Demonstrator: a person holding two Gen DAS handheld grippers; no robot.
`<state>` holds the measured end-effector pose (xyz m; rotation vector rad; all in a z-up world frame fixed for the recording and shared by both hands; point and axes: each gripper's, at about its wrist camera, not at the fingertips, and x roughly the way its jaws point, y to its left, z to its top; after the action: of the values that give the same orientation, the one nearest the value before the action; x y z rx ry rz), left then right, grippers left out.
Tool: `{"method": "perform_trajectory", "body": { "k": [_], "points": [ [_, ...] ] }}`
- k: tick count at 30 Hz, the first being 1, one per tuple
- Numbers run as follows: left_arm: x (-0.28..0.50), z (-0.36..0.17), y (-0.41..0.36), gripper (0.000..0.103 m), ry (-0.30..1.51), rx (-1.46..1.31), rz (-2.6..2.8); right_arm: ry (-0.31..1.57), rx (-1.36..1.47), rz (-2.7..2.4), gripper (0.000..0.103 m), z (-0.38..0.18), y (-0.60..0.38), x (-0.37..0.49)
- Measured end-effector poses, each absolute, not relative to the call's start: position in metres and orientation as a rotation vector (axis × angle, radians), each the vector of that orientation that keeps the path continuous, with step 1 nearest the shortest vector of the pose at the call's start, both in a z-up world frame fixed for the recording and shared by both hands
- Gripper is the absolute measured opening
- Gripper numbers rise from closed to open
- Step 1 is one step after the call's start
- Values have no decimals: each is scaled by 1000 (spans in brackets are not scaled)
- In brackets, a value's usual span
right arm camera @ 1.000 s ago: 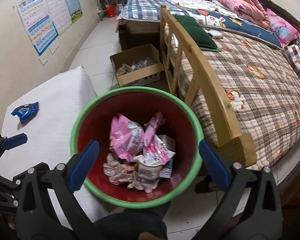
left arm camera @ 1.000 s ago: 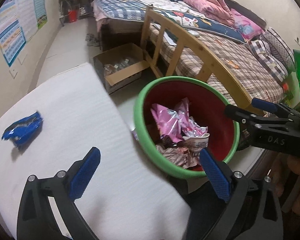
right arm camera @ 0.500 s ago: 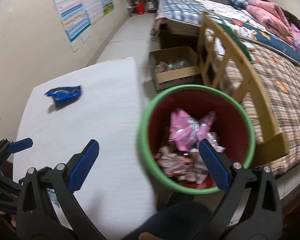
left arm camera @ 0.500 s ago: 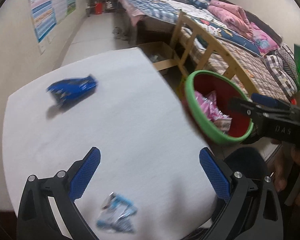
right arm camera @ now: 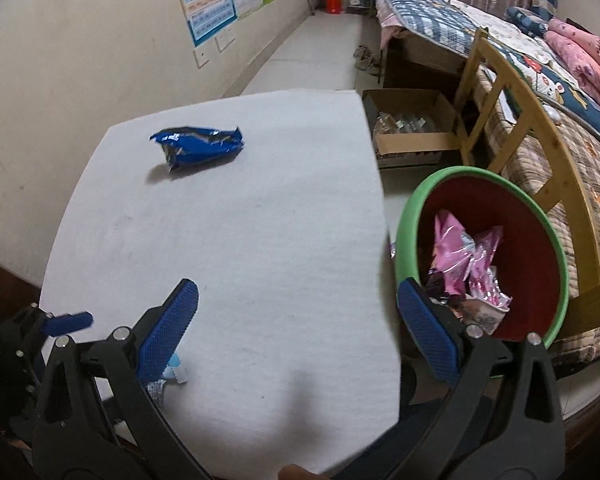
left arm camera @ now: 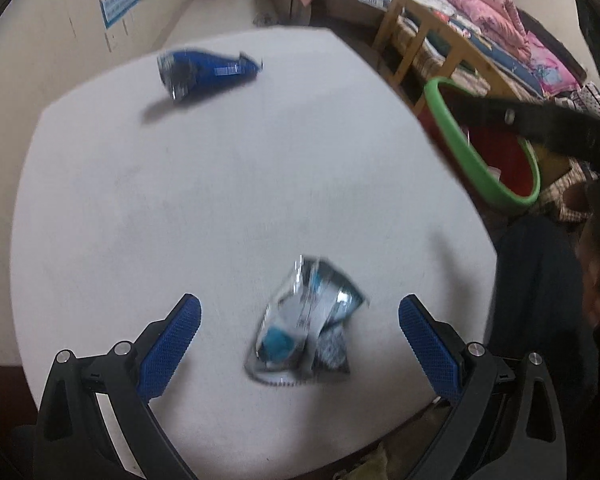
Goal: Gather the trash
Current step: 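Move both tools back over the table toward the wrapper and blue bag, then grasp the silver-blue wrapper with the left tool while the right tool grasps the blue bag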
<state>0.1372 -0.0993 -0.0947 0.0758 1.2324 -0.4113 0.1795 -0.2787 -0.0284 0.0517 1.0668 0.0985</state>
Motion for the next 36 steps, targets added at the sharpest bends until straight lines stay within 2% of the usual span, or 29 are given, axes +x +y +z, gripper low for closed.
{"method": "perform_trajectory", "body": {
  "k": [6,9,12,17,20,26,36],
  "points": [
    [127,-120,-104,95,1269,122,-420,1087,36,111,98,-36,-270,180],
    [128,-126,-106,91,1283,123,-428,1090,38,113,98,-38,-270,181],
    [127,-132,-107,81,1291,132,-426,1093,36,112,98,-40,-269,183],
    [127,-134,-108,56,1300,135,-416,1093,34,113,98,-41,-267,186],
    [127,-132,-105,49,1294,125,-408,1092,32,118,98,-42,-264,188],
    [137,-127,-84,43,1282,67,-369,1091,18,138,98,-42,-253,195],
    [177,-97,-7,42,1196,-11,-206,1064,-48,213,98,-44,-215,226]
  ]
}}
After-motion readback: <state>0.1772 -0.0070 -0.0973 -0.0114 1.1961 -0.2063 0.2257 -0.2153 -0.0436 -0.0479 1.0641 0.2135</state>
